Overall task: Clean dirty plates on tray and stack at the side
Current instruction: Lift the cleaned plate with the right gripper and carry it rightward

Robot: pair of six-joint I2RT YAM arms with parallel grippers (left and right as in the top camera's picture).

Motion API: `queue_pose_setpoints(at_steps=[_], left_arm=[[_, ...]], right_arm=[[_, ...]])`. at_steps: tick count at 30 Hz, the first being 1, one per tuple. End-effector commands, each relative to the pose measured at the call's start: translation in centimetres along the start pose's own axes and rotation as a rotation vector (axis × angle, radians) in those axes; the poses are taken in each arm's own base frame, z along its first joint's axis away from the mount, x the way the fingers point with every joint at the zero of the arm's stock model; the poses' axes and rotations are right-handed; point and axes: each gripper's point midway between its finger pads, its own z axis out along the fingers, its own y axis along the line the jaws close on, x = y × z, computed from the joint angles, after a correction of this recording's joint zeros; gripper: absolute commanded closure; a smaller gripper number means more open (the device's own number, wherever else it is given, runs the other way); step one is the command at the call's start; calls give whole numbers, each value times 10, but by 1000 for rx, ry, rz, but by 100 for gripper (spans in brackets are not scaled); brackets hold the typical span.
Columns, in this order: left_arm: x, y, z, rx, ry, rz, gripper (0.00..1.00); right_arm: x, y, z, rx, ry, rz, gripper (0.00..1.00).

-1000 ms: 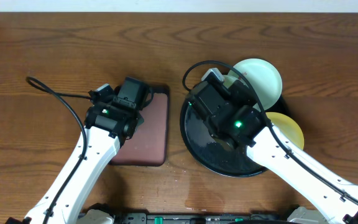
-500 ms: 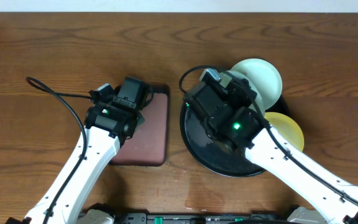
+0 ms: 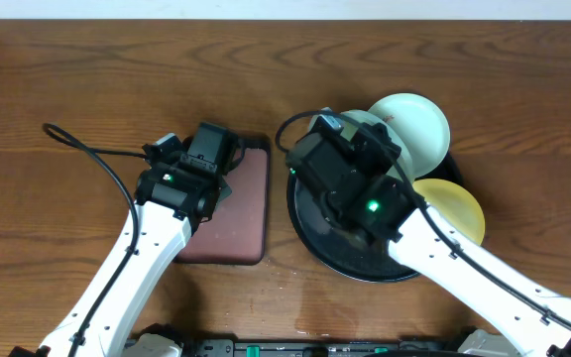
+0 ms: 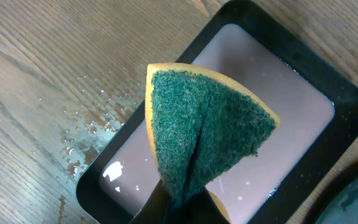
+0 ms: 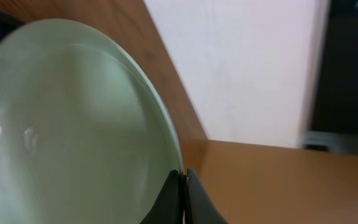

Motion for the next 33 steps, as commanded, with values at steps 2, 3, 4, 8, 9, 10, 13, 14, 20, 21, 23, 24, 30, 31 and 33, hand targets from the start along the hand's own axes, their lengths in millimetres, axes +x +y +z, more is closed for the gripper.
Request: queue_pose_setpoints(at_steps=[2,3,4,8,9,10,13,14,20,21,23,24,30,31,33], left_arm=[[2,5,4,-22,6,-1,93],[2,5,4,-22,6,-1,93],[2,5,4,-22,6,-1,93],[2,5,4,-21,6,-1,93],[2,5,4,-21,6,-1,93],[2,5,4,-22,6,-1,92],[2,5,4,-21,6,-1,92],[2,5,4,-21,6,-1,93],[2,5,4,-21,6,-1,93],[2,4,4,-21,6,-2,93],[2,4,4,-20,6,-2,92],[2,4,4,-18,4,-3,92],[0,1,4,-8,-2,-8,93],[0,1,4,-8,-2,-7,93],[0,1,4,-9,-2,-7,93]], right_arm=[[3,8,27,-252,-14,347,99],[7,9,36,-306,-1,420,99],[13,9,44,-354,13,491,99],[38,4,75,-558,52,728,99],[45,1,81,-611,50,780,99],[52,-4,86,-655,47,838,99],[70,-27,99,-791,-14,1035,99],[76,-38,102,-836,-55,1107,99],[157,-105,128,-779,-103,1483,99],[176,-111,133,-727,-74,1520,99],[205,-118,139,-656,-27,1567,99],[221,-118,140,-630,9,1596,99],[224,-96,142,-628,114,1582,73],[221,-90,142,-629,132,1569,69],[209,-73,142,-656,162,1531,62]])
